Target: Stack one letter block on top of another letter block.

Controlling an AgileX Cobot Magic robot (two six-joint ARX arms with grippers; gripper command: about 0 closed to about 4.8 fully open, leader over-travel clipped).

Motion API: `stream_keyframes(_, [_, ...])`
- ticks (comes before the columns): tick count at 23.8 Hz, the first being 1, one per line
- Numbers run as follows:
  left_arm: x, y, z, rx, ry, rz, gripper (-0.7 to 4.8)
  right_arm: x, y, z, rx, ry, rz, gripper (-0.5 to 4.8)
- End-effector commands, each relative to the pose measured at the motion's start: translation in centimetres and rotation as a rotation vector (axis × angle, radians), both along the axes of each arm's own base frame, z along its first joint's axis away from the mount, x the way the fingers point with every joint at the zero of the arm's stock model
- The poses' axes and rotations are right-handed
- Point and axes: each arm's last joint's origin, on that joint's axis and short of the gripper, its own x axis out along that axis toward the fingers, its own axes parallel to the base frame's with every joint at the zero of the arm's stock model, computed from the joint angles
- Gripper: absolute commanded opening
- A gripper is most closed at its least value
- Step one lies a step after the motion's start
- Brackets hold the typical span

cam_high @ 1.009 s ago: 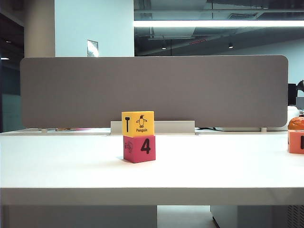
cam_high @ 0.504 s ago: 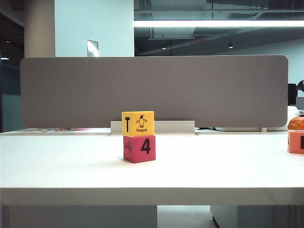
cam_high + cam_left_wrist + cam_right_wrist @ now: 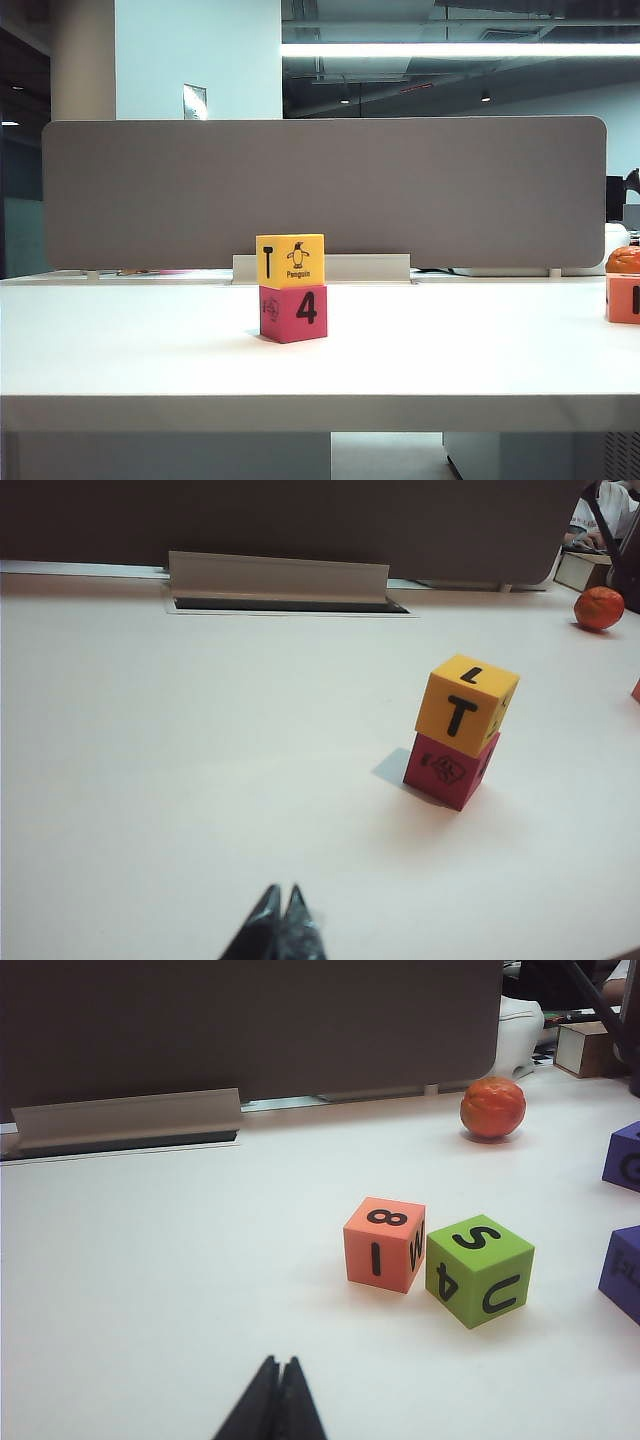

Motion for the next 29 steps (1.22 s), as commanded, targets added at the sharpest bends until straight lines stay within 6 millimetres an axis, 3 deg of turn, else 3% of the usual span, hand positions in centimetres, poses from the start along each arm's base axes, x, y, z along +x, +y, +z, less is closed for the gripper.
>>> stream_keyframes(1, [0.0,0.0,0.3,0.001,-0.017,0.001,-0.05,0.0,0.0,0.0,-0.004,-0.009,0.003,-0.01])
stream_keyframes(4, [0.0,0.1,0.3,0.062,-0.041,0.047,-0.05,0.0,0.0,0.0,-0.004,-0.009,0.003,-0.01])
stream_keyframes(12, [0.2,1.2,0.2,0.082,-0.029,0.414,-0.05,0.0,0.0,0.0,-0.004,-0.009,0.003,-0.01])
stream_keyframes(20, [0.2,1.2,1.6,0.051,-0.172,0.422,-0.05,0.0,0.0,0.0,-0.004,-0.009,0.003,-0.01])
stream_keyframes(29, [0.2,1.2,1.4,0.039,-0.146,0.42,-0.05,0.0,0.0,0.0,-0.004,-0.009,0.003,-0.01])
